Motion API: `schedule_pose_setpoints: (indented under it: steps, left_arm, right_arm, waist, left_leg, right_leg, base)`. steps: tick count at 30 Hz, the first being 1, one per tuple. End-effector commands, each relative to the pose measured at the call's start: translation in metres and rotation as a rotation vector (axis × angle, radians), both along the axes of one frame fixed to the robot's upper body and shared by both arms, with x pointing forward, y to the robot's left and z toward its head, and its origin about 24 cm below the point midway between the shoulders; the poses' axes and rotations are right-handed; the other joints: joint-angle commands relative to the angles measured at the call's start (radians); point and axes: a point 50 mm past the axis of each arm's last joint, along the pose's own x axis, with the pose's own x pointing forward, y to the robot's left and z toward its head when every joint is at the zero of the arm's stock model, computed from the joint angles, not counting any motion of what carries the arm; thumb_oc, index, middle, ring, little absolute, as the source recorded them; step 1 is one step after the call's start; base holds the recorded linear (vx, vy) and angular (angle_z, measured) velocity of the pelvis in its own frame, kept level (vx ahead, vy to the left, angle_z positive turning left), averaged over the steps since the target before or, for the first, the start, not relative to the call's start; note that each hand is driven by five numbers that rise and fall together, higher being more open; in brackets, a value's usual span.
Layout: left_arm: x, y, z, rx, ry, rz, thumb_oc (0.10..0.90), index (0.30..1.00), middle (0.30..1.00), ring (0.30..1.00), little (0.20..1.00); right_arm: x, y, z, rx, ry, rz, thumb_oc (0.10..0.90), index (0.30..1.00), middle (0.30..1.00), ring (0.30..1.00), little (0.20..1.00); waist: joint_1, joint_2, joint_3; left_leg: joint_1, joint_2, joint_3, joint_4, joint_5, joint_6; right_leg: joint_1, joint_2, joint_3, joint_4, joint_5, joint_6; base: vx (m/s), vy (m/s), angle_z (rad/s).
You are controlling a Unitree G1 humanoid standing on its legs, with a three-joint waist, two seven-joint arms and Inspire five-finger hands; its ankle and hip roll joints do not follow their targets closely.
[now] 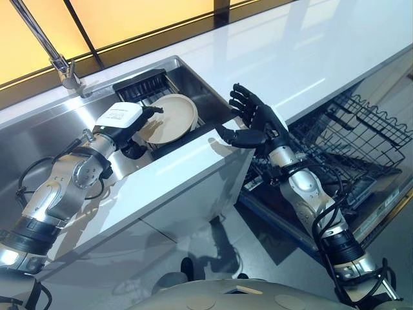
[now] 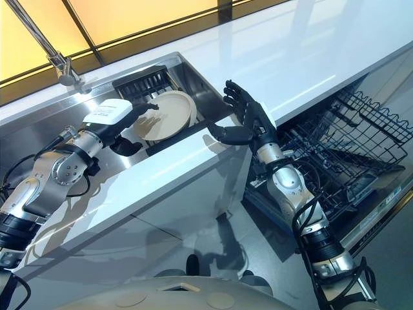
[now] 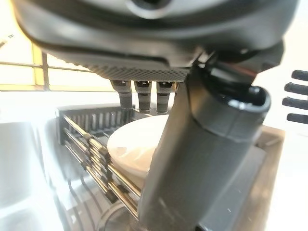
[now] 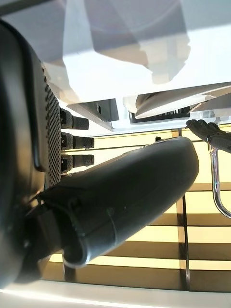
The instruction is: Pick up plates and place into dishwasher.
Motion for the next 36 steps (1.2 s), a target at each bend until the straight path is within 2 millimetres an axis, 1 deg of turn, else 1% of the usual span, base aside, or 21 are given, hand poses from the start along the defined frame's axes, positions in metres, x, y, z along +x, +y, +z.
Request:
schedule_pose_setpoints:
  steps: [1,6,11,15,17,24,27,28,29,30,31,32,33,36]
  left_arm:
    - [0.006,0.019,0.045,0.077,-0.169,0.043,0.8,0.9,0.9,0.9,0.9]
    - [0.007,0.017,0.045,0.097,-0.17,0.027,0.8,0.9,0.9,0.9,0.9]
    - [0.011,0.016,0.043,0.167,-0.258,0.048,0.8,0.9,0.9,0.9,0.9]
    - [0.016,0.015,0.035,0.287,-0.329,0.057,0.8,0.9,0.9,0.9,0.9]
    - [0.021,0.014,0.03,0.312,-0.342,0.065,0.8,0.9,0.9,0.9,0.9]
    - [0.038,0.009,0.015,0.312,-0.35,0.114,0.8,0.9,0.9,0.9,0.9]
    - [0.045,0.005,0.006,0.319,-0.304,0.122,0.8,0.9,0.9,0.9,0.9]
    - [0.047,0.002,0.003,0.318,-0.284,0.12,0.682,0.799,0.799,0.799,0.782]
    - [0.049,0.001,0.0,0.327,-0.263,0.121,0.479,0.625,0.625,0.625,0.579]
    - [0.05,-0.001,-0.001,0.332,-0.253,0.124,0.438,0.589,0.589,0.589,0.538]
    - [0.052,-0.002,-0.002,0.324,-0.251,0.129,0.413,0.568,0.568,0.568,0.513]
    - [0.053,-0.003,-0.003,0.312,-0.253,0.137,0.232,0.413,0.413,0.413,0.332]
    - [0.055,-0.002,-0.004,0.296,-0.261,0.153,0.1,0.3,0.3,0.3,0.2]
    - [0.057,0.002,-0.004,0.25,-0.298,0.211,0.1,0.3,0.3,0.3,0.2]
  right_arm:
    - [0.001,-0.004,0.046,0.045,-0.23,0.012,0.8,0.9,0.9,0.9,0.9]
    - [0.002,-0.002,0.043,0.044,-0.214,0.019,0.8,0.9,0.9,0.9,0.9]
    - [0.001,0.002,0.042,0.062,-0.207,0.038,0.8,0.9,0.9,0.9,0.9]
    - [0.0,0.007,0.042,0.082,-0.209,0.06,0.8,0.9,0.9,0.9,0.9]
    - [0.0,0.011,0.043,0.094,-0.214,0.078,0.8,0.9,0.9,0.9,0.9]
    - [-0.001,0.023,0.047,0.127,-0.225,0.131,0.8,0.9,0.9,0.9,0.9]
    - [-0.002,0.027,0.046,0.135,-0.222,0.142,0.8,0.9,0.9,0.9,0.9]
    - [-0.001,0.029,0.046,0.138,-0.221,0.147,0.8,0.9,0.9,0.9,0.9]
    - [-0.001,0.03,0.046,0.14,-0.219,0.148,0.8,0.9,0.9,0.9,0.9]
    - [-0.002,0.032,0.046,0.141,-0.217,0.151,0.8,0.9,0.9,0.9,0.9]
    - [-0.002,0.033,0.045,0.143,-0.214,0.154,0.8,0.9,0.9,0.9,0.9]
    - [-0.002,0.033,0.045,0.147,-0.211,0.156,0.8,0.9,0.9,0.9,0.9]
    - [-0.002,0.034,0.044,0.15,-0.206,0.157,0.8,0.9,0.9,0.9,0.9]
    - [-0.002,0.033,0.041,0.154,-0.194,0.159,0.8,0.9,0.9,0.9,0.9]
  waist:
    - [-0.01,0.015,-0.063]
    - [-0.011,0.017,-0.06]
    - [-0.015,0.016,-0.053]
    - [-0.022,0.014,-0.049]
    - [-0.029,0.013,-0.048]
    - [-0.056,0.013,-0.047]
    - [-0.065,0.013,-0.048]
    - [-0.069,0.013,-0.048]
    - [-0.071,0.013,-0.048]
    - [-0.075,0.014,-0.048]
    - [-0.079,0.013,-0.048]
    - [-0.083,0.013,-0.047]
    - [-0.087,0.013,-0.046]
    - [-0.093,0.01,-0.046]
  left_leg:
    - [0.037,-0.101,-0.011,0.008,-0.111,0.059]
    - [0.038,-0.103,-0.01,0.006,-0.111,0.061]
    - [0.039,-0.107,-0.015,0.008,-0.112,0.064]
    - [0.039,-0.111,-0.019,0.007,-0.114,0.067]
    - [0.04,-0.111,-0.017,0.006,-0.116,0.067]
    - [0.044,-0.112,-0.007,0.006,-0.119,0.069]
    - [0.045,-0.113,-0.002,0.007,-0.121,0.07]
    - [0.044,-0.112,0.0,0.007,-0.121,0.071]
    - [0.046,-0.112,0.002,0.006,-0.122,0.071]
    - [0.047,-0.112,0.003,0.007,-0.122,0.071]
    - [0.047,-0.112,0.005,0.007,-0.122,0.071]
    - [0.047,-0.111,0.008,0.006,-0.123,0.072]
    - [0.048,-0.11,0.011,0.006,-0.123,0.072]
    - [0.049,-0.109,0.016,0.004,-0.123,0.072]
  right_leg:
    - [-0.084,0.065,-0.024,0.078,0.017,0.017]
    - [-0.085,0.064,-0.024,0.08,0.016,0.018]
    - [-0.088,0.065,-0.016,0.088,0.014,0.018]
    - [-0.092,0.066,-0.008,0.091,0.014,0.017]
    - [-0.094,0.067,-0.004,0.093,0.015,0.018]
    - [-0.101,0.073,0.018,0.099,0.015,0.018]
    - [-0.103,0.076,0.027,0.099,0.016,0.019]
    - [-0.106,0.076,0.03,0.1,0.016,0.019]
    - [-0.106,0.078,0.033,0.1,0.016,0.019]
    - [-0.106,0.079,0.036,0.1,0.016,0.019]
    - [-0.107,0.08,0.039,0.1,0.016,0.02]
    - [-0.107,0.08,0.041,0.099,0.016,0.02]
    - [-0.107,0.082,0.045,0.099,0.016,0.019]
    - [-0.107,0.084,0.05,0.098,0.015,0.019]
  base:
    - [0.0,0.0,0.0]
    - [0.0,0.0,0.0]
    - [0.01,0.001,0.0]
    - [0.02,-0.004,-0.01]
    - [0.02,-0.005,-0.02]
    - [0.03,-0.006,-0.03]
    - [0.04,-0.013,-0.07]
    - [0.03,-0.017,-0.06]
    - [0.03,-0.014,-0.04]
    - [0.04,-0.013,-0.05]
    - [0.03,-0.015,-0.04]
    - [0.03,-0.02,-0.05]
    - [0.03,-0.019,-0.06]
    - [0.02,-0.023,-0.14]
